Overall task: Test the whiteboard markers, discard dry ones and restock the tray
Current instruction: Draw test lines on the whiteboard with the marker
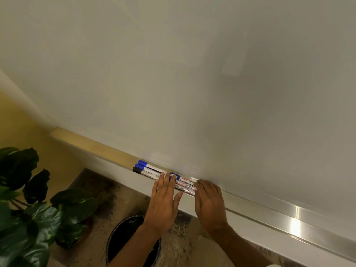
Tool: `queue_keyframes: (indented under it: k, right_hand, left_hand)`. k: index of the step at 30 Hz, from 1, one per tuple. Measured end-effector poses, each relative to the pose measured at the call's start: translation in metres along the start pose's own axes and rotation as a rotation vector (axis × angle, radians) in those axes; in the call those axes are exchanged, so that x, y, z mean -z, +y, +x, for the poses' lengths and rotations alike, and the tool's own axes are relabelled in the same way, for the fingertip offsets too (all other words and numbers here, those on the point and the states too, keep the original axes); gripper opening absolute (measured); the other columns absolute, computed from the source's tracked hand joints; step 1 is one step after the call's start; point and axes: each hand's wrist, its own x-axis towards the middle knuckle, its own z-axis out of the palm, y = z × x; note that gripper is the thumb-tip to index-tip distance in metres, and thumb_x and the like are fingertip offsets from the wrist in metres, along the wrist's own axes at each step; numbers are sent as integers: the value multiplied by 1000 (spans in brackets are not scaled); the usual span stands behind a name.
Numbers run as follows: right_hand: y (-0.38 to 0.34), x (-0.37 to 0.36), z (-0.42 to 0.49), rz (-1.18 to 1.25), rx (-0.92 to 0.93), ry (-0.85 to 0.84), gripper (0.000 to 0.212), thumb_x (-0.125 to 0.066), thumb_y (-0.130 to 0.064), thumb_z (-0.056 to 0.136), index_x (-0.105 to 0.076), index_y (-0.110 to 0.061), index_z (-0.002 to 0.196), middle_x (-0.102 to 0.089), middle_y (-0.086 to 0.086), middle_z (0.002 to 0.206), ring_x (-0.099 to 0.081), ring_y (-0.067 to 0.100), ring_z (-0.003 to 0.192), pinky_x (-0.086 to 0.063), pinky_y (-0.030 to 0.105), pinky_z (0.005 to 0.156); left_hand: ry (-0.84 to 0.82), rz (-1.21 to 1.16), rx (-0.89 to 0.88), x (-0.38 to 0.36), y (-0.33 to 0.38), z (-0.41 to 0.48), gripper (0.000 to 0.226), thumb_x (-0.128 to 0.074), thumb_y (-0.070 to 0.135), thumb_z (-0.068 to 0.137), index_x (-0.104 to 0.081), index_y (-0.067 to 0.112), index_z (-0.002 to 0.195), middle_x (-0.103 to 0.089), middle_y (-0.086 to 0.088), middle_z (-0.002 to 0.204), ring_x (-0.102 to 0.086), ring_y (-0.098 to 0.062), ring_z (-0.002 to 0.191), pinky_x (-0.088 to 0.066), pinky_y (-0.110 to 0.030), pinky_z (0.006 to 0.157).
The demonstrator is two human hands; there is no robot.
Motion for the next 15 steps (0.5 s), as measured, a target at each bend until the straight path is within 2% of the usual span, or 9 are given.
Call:
queue_keyframes:
  k: [2,5,8,10,12,15]
  right_hand:
    - [1,12,-5,14,-9,42,63,-19,-45,105,-70,-8,112,-70,9,112,-66,28,104,-53,42,94]
    - [6,30,-17,23,-36,73,54,-25,-39,105,-70,-9,112,-70,8,114,-64,27,108,-49,41,98]
    - [12,49,-30,3,-86,62,45,-33,-34,103,-69,-9,115,-66,9,122,-60,29,116,-45,45,102]
    - [16,64,-37,7,-133,40,45,-33,-36,103,-66,-10,121,-61,9,131,-53,30,125,-41,48,104]
    - [20,80,-44,1,-169,33,46,-32,-39,103,-62,-12,127,-55,9,139,-47,29,132,-37,48,107]
    - [31,99,-57,0,-192,61,40,-43,-35,101,-57,-14,132,-48,8,146,-40,27,138,-32,47,113]
  left_hand:
    - [-1,5,-14,2,8,-4,84,6,71,97,-9,22,163,1,2,170,20,-10,153,18,-31,122]
    - [9,18,-43,4,24,-10,75,-2,66,102,-7,23,163,0,0,171,21,-7,154,17,-30,125]
    - [46,-4,-75,5,47,-18,76,-5,66,104,-13,18,163,-2,-3,171,12,-13,157,7,-36,128]
    - [41,-14,-80,3,63,-23,78,-3,68,103,-9,20,163,3,-1,171,10,-16,158,2,-40,129]
    - [58,0,-110,2,80,-28,74,-7,66,105,-8,20,163,3,-1,172,7,-18,159,3,-39,129]
    - [74,23,-144,1,107,-38,72,-14,62,107,-4,19,164,8,-1,172,9,-19,158,7,-38,128]
